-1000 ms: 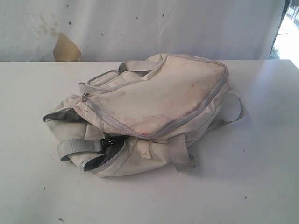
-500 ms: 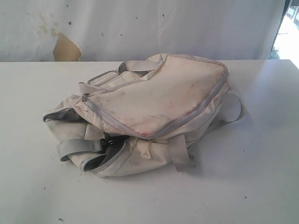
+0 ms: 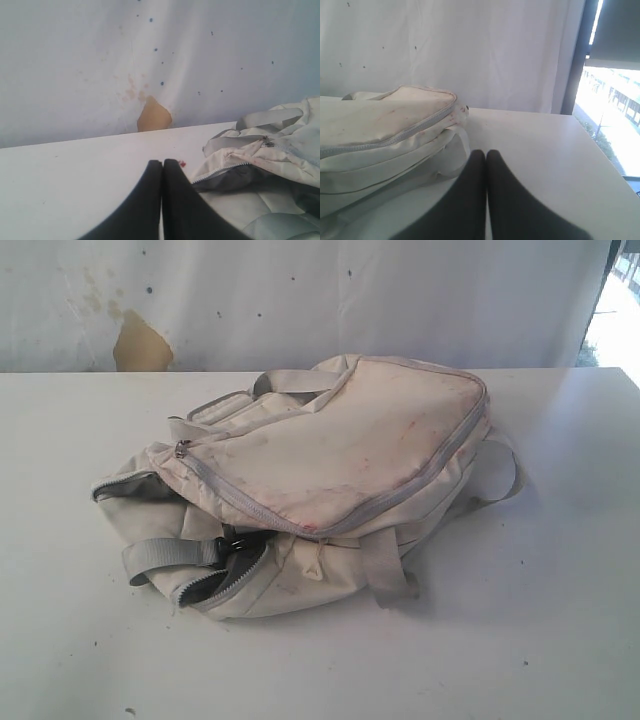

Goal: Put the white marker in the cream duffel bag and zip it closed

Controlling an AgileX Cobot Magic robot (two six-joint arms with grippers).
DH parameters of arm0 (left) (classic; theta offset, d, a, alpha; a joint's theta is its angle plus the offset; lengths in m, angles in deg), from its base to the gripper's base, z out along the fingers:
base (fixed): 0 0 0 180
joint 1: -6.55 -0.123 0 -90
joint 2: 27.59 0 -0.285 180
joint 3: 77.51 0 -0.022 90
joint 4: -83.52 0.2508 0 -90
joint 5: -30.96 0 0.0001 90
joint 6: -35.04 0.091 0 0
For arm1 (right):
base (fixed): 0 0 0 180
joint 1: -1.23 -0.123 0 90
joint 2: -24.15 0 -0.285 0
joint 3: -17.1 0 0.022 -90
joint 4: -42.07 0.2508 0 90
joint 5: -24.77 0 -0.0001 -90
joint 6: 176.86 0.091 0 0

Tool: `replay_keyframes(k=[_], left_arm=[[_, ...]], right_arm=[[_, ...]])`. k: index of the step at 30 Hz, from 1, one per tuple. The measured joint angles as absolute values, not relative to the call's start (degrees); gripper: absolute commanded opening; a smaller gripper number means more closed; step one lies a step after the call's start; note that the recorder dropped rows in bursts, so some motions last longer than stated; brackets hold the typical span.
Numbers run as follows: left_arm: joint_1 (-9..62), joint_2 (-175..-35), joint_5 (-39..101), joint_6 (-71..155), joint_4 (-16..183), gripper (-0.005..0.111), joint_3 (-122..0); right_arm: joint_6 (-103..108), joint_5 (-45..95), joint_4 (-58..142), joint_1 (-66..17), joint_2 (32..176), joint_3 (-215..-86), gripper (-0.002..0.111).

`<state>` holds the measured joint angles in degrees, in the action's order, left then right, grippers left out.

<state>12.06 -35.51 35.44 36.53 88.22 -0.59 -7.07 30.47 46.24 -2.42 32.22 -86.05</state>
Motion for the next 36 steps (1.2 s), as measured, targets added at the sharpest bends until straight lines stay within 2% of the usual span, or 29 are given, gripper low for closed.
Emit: replay_keyframes(k=[19, 27, 36], left_arm=[[11.8, -35.51, 35.66, 36.88, 87.48, 0.0, -0.59], [7.06, -35.51, 35.66, 36.88, 87.36, 0.0, -0.59], [6.7, -35.51, 35.66, 36.88, 87.25, 0.0, -0.59]], right_arm=[[-7.07, 30.47, 46.24, -2.42, 32.22, -86.05, 0.0], [-7.07, 30.47, 46.24, -2.42, 32.22, -86.05, 0.0], [-7.07, 30.47, 46.24, -2.42, 32.22, -86.05, 0.0]])
